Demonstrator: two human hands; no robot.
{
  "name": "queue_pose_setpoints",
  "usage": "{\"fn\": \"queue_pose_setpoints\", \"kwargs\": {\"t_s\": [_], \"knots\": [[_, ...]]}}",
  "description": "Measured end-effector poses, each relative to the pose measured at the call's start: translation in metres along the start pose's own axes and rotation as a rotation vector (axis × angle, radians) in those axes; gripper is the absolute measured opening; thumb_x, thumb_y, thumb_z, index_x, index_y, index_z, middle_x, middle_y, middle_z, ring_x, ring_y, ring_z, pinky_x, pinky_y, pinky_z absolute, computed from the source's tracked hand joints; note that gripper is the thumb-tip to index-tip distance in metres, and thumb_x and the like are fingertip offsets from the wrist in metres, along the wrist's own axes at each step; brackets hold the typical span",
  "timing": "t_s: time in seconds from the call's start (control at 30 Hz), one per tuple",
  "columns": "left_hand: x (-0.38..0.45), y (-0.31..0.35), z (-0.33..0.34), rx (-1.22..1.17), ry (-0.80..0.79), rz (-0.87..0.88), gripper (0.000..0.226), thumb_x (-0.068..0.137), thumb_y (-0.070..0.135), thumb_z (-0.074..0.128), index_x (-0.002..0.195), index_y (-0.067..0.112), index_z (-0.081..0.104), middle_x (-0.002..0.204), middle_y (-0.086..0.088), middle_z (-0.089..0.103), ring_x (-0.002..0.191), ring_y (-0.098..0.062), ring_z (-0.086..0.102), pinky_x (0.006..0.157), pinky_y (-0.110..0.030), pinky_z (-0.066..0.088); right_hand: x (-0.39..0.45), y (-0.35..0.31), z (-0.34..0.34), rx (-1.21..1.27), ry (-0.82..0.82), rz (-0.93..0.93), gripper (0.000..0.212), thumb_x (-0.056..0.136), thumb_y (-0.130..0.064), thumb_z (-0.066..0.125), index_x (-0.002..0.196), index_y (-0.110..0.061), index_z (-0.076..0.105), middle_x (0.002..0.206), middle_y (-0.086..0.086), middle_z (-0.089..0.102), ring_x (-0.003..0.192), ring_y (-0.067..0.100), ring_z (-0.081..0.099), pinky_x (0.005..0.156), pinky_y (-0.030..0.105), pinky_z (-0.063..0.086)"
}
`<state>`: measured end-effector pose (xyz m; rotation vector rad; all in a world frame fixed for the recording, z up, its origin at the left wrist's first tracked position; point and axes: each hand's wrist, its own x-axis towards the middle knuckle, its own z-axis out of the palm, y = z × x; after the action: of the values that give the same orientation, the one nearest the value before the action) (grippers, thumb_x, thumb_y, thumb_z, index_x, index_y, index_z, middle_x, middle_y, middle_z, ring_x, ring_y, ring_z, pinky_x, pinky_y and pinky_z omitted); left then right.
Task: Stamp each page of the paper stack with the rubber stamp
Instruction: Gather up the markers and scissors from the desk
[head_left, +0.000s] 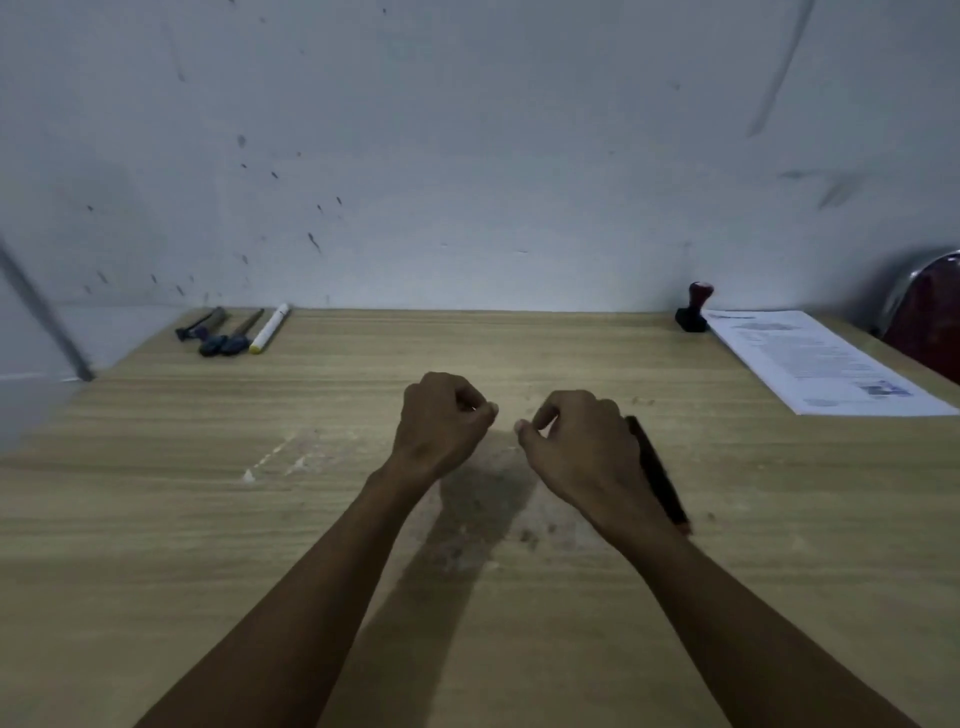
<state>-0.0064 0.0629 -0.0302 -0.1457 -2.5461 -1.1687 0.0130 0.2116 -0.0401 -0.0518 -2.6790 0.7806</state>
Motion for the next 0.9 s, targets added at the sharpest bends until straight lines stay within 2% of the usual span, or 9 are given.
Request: {"fn": "queue_pose_setpoints", "kwargs": {"t_s": [0.13, 0.27, 0.37, 0.5, 0.6, 0.7, 0.8, 0.9], "knots": [[0.007, -0.039, -0.037, 0.059, 0.041, -0.016, 0.011, 0.081, 0.019, 0.072, 0.078, 0.009, 0.075, 0.073, -0.003, 0.072, 0.058, -0.005, 0.062, 0.059, -0.015, 0.045, 0.009, -0.044, 0.032, 0.04, -0.089, -0.041, 0.027, 0.082, -0.051, 0.066, 0.088, -0.025, 0.067, 0.088, -0.003, 0.067, 0.085, 0.019, 0.064, 0.074, 0.033, 0.052], [0.017, -0.078, -0.075, 0.099, 0.084, -0.073, 0.011, 0.08, 0.02, 0.072, 0.079, 0.01, 0.076, 0.076, -0.003, 0.073, 0.063, -0.01, 0.065, 0.067, -0.025, 0.052, 0.017, -0.086, 0.06, 0.056, -0.155, -0.094, 0.024, 0.083, -0.047, 0.067, 0.089, -0.023, 0.067, 0.09, -0.003, 0.066, 0.086, 0.021, 0.064, 0.072, 0.031, 0.047], [0.026, -0.11, -0.107, 0.133, 0.117, -0.127, 0.01, 0.081, 0.019, 0.072, 0.08, 0.009, 0.075, 0.077, -0.004, 0.073, 0.064, -0.011, 0.065, 0.067, -0.026, 0.052, 0.024, -0.119, 0.085, 0.066, -0.208, -0.122, 0.023, 0.082, -0.044, 0.068, 0.091, -0.023, 0.066, 0.094, -0.002, 0.064, 0.089, 0.022, 0.062, 0.07, 0.03, 0.04], [0.044, -0.149, -0.143, 0.213, 0.16, -0.181, 0.011, 0.081, 0.018, 0.072, 0.081, 0.008, 0.076, 0.078, -0.005, 0.073, 0.068, -0.014, 0.066, 0.069, -0.021, 0.043, 0.041, -0.156, 0.118, 0.095, -0.271, -0.147, 0.021, 0.081, -0.041, 0.069, 0.09, -0.022, 0.067, 0.093, -0.001, 0.066, 0.088, 0.023, 0.063, 0.072, 0.031, 0.044], [0.063, -0.175, -0.166, 0.281, 0.187, -0.204, 0.01, 0.082, 0.015, 0.069, 0.08, 0.008, 0.076, 0.08, -0.005, 0.072, 0.072, -0.012, 0.062, 0.069, -0.021, 0.04, 0.058, -0.179, 0.142, 0.116, -0.317, -0.161, 0.017, 0.08, -0.035, 0.069, 0.089, -0.021, 0.067, 0.09, -0.003, 0.062, 0.083, 0.021, 0.059, 0.07, 0.03, 0.042], [0.091, -0.209, -0.185, 0.346, 0.204, -0.246, 0.016, 0.085, 0.013, 0.063, 0.078, 0.005, 0.075, 0.085, -0.012, 0.072, 0.083, -0.022, 0.065, 0.07, -0.03, 0.047, 0.081, -0.202, 0.172, 0.134, -0.348, -0.17, 0.015, 0.079, -0.031, 0.068, 0.09, -0.02, 0.065, 0.091, -0.002, 0.057, 0.082, 0.021, 0.056, 0.07, 0.03, 0.041], [0.121, -0.234, -0.198, 0.406, 0.213, -0.25, 0.021, 0.087, 0.012, 0.057, 0.08, -0.001, 0.072, 0.087, -0.019, 0.07, 0.085, -0.032, 0.065, 0.076, -0.04, 0.054, 0.105, -0.222, 0.198, 0.149, -0.379, -0.182, 0.016, 0.079, -0.027, 0.066, 0.092, -0.018, 0.064, 0.092, -0.001, 0.059, 0.079, 0.021, 0.056, 0.069, 0.032, 0.047], [0.152, -0.254, -0.204, 0.439, 0.224, -0.268, 0.021, 0.087, 0.015, 0.055, 0.084, 0.0, 0.07, 0.088, -0.019, 0.068, 0.083, -0.033, 0.064, 0.071, -0.035, 0.052, 0.132, -0.242, 0.225, 0.156, -0.394, -0.179, 0.018, 0.079, -0.023, 0.065, 0.096, -0.016, 0.063, 0.098, 0.003, 0.063, 0.084, 0.024, 0.06, 0.069, 0.033, 0.048]]}}
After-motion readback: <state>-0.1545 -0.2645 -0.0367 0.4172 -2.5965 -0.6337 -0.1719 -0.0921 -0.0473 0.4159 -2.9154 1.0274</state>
